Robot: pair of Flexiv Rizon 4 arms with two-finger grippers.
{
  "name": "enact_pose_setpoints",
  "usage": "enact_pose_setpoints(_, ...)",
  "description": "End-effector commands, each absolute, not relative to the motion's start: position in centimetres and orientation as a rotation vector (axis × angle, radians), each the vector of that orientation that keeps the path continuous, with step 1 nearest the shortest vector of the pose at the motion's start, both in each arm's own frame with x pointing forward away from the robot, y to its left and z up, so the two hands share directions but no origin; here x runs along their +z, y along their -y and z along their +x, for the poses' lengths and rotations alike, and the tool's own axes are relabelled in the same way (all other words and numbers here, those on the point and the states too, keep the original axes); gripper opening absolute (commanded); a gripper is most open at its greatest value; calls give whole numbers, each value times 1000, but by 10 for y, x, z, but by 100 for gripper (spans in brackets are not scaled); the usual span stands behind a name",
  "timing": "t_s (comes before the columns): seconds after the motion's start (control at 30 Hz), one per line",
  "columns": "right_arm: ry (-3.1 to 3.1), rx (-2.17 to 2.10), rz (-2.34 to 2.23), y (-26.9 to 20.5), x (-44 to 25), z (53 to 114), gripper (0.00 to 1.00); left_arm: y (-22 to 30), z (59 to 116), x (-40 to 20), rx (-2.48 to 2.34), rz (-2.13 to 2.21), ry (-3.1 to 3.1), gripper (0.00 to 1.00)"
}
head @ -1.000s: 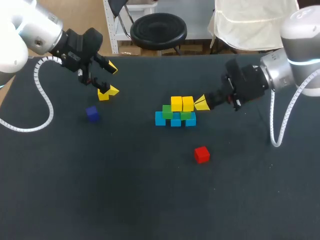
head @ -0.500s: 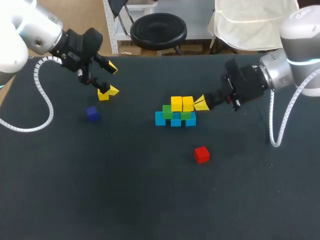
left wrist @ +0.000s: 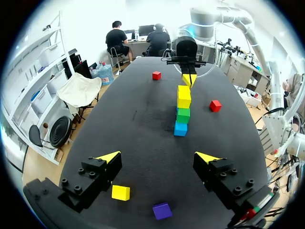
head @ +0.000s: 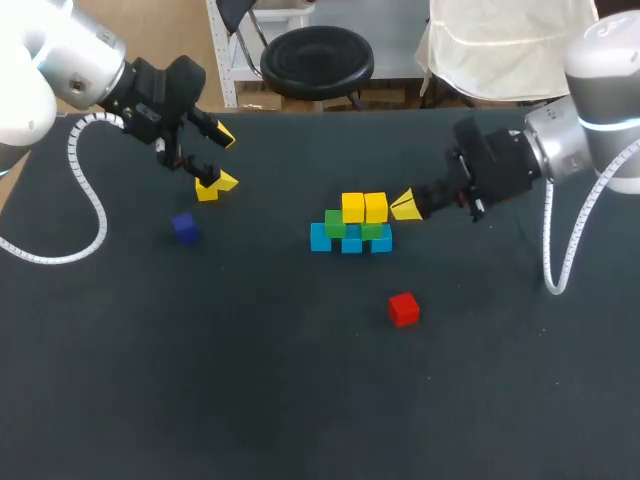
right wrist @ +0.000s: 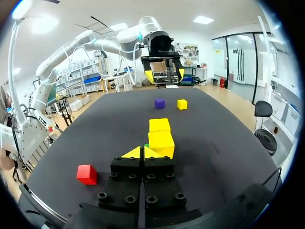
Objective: Place the blue cubes, place green cubes on the blue cubes, place the yellow cubes on the green cubes, then place the red cubes on the yellow cubes, and place purple cube on the red cubes.
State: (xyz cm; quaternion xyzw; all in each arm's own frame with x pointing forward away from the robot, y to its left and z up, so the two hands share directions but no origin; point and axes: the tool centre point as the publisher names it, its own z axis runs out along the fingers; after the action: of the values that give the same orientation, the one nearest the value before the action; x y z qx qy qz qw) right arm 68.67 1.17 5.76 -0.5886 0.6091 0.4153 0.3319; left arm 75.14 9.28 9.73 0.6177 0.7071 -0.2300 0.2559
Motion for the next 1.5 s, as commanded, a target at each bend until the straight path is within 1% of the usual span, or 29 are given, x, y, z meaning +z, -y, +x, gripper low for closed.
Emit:
enact_pose_setpoints(0.03,-1598,1080,-1537,-8,59,689,0,-92,752,98,-625,1680,-1923,100)
enact_pose_setpoints(0.27,-1612,1077,-1535,-3,59,700,0,-92,752,98,-625,1680,-1923,100)
enact_pose_setpoints(0.6,-1622,1120,-1534,-12,46,708,0,-92,752,98,-625,1680,-1923,100)
enact_pose_setpoints(1.5,-1625,1110,-1531,-14,49,699,0,-92,752,98,-625,1680,-1923,100)
